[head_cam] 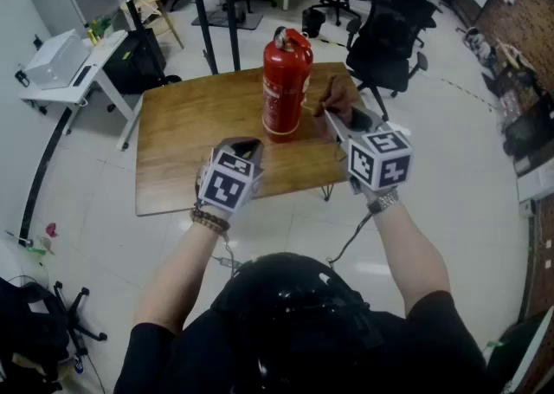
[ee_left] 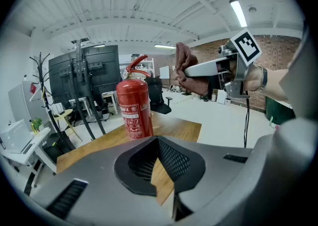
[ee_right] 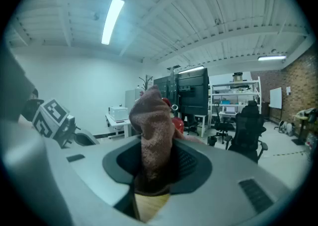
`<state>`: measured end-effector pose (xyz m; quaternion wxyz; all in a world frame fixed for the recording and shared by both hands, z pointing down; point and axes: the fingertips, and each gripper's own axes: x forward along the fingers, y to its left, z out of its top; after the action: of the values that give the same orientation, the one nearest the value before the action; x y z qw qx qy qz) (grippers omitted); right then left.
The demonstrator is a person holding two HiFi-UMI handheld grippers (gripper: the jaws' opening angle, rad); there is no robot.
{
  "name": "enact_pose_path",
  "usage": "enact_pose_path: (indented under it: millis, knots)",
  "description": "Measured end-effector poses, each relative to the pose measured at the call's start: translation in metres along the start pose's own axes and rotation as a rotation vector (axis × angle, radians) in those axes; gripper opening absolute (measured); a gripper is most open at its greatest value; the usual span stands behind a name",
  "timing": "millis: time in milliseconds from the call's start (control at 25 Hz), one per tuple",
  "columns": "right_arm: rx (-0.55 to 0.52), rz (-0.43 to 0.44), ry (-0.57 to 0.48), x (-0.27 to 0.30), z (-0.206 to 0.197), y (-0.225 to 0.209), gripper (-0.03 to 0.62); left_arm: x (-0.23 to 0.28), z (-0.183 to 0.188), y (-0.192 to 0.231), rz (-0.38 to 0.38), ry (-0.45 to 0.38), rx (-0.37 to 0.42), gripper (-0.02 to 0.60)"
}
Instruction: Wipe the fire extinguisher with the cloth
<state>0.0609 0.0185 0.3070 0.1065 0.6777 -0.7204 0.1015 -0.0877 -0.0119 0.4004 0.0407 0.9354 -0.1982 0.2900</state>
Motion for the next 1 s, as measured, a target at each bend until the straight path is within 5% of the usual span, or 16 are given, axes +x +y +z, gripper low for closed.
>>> enact_pose_path:
  millis: [560, 1000]
  knots:
    - [-0.009, -0.012, -0.018, 0.06, 0.042, -0.043, 0.15, 0.008, 0.007, 0.058, -0.002, -0.038, -0.007, 0.0]
    - [-0.055, 0.212, 0.0, 0.122, 0.058, -0.071, 0.15, 0.057, 0.05, 0.082, 0.086, -0.043, -0.051, 0.0]
